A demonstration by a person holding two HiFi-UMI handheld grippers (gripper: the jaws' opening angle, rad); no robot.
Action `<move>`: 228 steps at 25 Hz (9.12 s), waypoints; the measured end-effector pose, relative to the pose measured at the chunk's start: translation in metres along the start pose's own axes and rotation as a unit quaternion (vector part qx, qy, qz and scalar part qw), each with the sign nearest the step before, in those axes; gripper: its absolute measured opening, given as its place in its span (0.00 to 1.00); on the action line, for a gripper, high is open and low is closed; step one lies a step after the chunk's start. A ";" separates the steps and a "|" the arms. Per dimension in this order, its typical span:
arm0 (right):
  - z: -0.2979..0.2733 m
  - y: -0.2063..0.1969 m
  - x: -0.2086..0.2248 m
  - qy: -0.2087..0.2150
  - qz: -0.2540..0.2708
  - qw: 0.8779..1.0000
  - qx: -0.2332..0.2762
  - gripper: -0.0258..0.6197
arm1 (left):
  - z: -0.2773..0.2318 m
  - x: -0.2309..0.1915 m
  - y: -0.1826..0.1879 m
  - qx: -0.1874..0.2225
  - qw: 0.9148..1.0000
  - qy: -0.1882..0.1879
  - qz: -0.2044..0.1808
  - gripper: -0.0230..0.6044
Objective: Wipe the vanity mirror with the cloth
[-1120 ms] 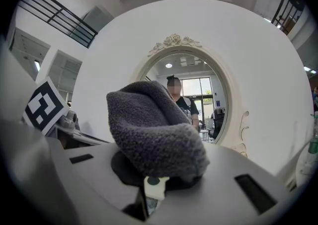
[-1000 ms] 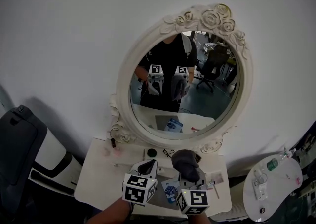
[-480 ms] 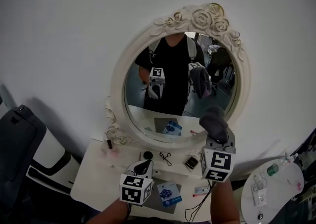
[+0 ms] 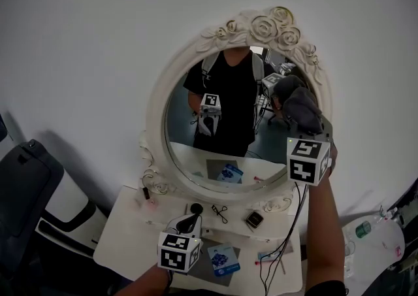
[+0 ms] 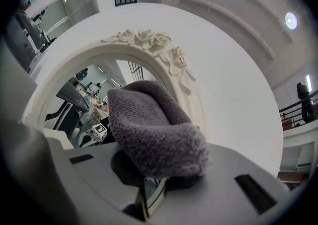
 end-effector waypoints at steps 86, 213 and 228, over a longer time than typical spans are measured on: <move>-0.019 0.047 -0.037 0.059 0.196 0.979 -0.016 0.09 | 0.004 -0.009 -0.015 -0.018 0.998 0.054 0.001 0.04; -0.031 0.175 -0.112 0.093 0.228 0.966 0.080 0.10 | 0.055 -0.061 -0.025 0.007 0.990 0.136 0.039 0.04; -0.012 0.129 -0.227 0.202 0.261 0.941 0.074 0.09 | 0.045 -0.064 -0.031 -0.006 0.990 0.134 0.047 0.04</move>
Point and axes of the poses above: the fingertips, and each gripper's own axes: z backward along the fingers, x to its right, y out of its top, the point moved 8 cm from there along z, backward along the fingers, and after that the axes turned 2 degrees about y, right-handed, at the moved point
